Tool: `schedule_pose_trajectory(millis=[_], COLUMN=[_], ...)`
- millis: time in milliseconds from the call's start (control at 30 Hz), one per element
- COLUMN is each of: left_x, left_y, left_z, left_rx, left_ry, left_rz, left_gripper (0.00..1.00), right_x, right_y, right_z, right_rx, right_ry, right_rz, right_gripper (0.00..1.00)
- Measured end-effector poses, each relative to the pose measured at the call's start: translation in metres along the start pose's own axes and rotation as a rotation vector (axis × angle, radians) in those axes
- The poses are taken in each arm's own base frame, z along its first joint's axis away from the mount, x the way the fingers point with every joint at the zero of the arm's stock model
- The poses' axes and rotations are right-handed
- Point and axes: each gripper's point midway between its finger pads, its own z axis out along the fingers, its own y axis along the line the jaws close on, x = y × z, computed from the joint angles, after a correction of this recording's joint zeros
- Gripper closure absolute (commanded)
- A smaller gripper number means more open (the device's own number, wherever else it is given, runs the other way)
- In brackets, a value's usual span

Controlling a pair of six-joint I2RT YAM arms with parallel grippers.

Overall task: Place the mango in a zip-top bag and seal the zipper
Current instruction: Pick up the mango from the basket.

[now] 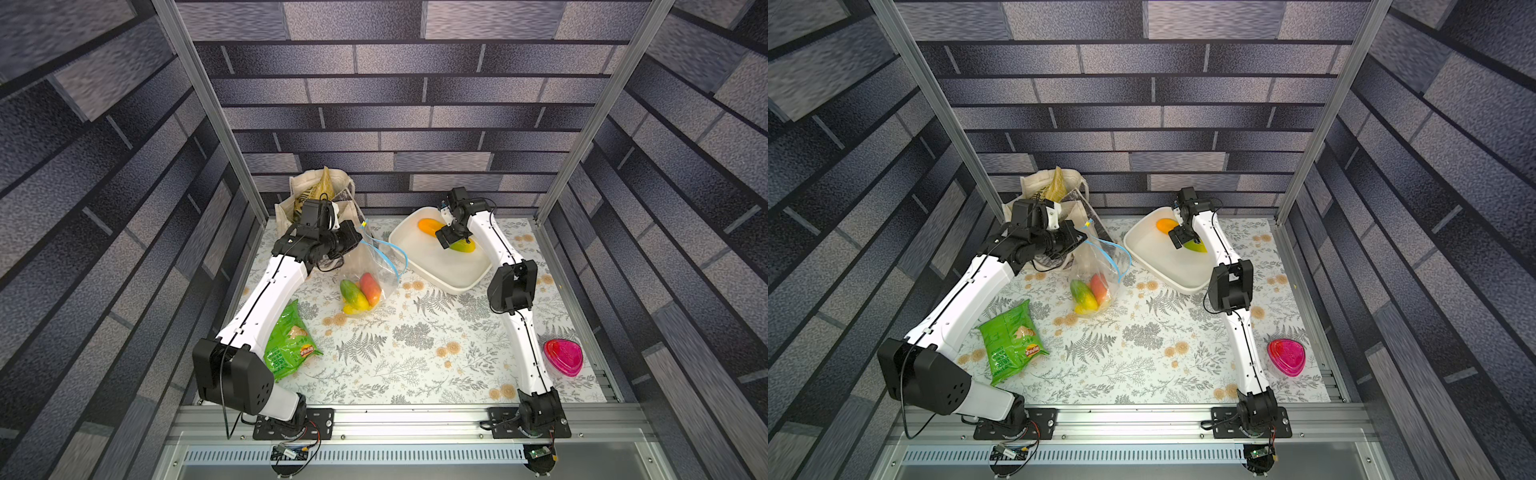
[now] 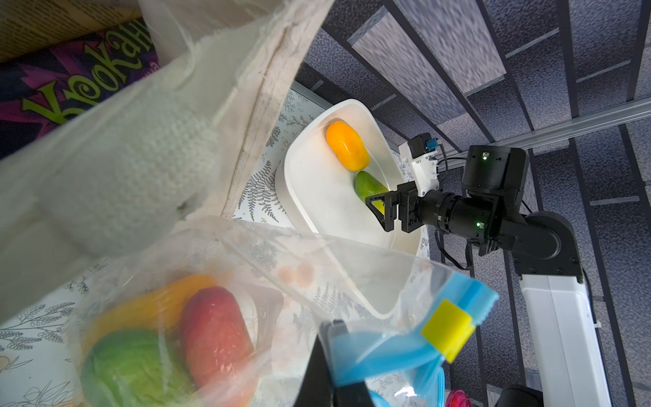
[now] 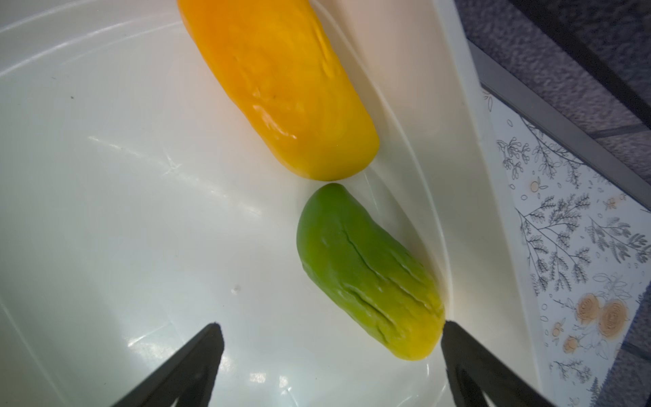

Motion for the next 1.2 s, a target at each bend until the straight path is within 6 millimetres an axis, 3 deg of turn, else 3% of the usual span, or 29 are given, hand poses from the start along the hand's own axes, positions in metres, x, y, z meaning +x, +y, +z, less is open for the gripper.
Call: schedule_pose_trajectory(millis=[367, 733, 900, 1067, 1200], left_x=[0.000, 0.000, 0.000, 0.000, 0.000], left_y=[0.000, 0.000, 0.000, 0.000, 0.000], left_z=[0.000, 0.000, 0.000, 0.000, 0.000], left_rx=[0.000, 0.000, 0.000, 0.001, 0.000], left_ry=[0.001, 0.001, 0.001, 0.000, 0.001], left_rz=[0.004, 0.004, 0.004, 0.004, 0.004], left_gripper=[1.00, 1.00, 1.00, 1.00, 1.00], right_x=[0.017, 0.027, 0.042, 0.045, 0.046], right_y=[-0.010, -0.028, -0.026, -0.022, -0.008], right_z=[0.030, 0.038, 0.051, 0.052, 0.047], right_rx=[0.001, 0.052, 0.047, 0.030, -0.048], right_ry=[0.056, 0.090, 0.147, 0.156, 0.151], right_rz=[0.031, 0.063, 0.086, 0.133, 0.186], right_gripper=[0.09, 0.12, 0.33, 0.55, 0.63])
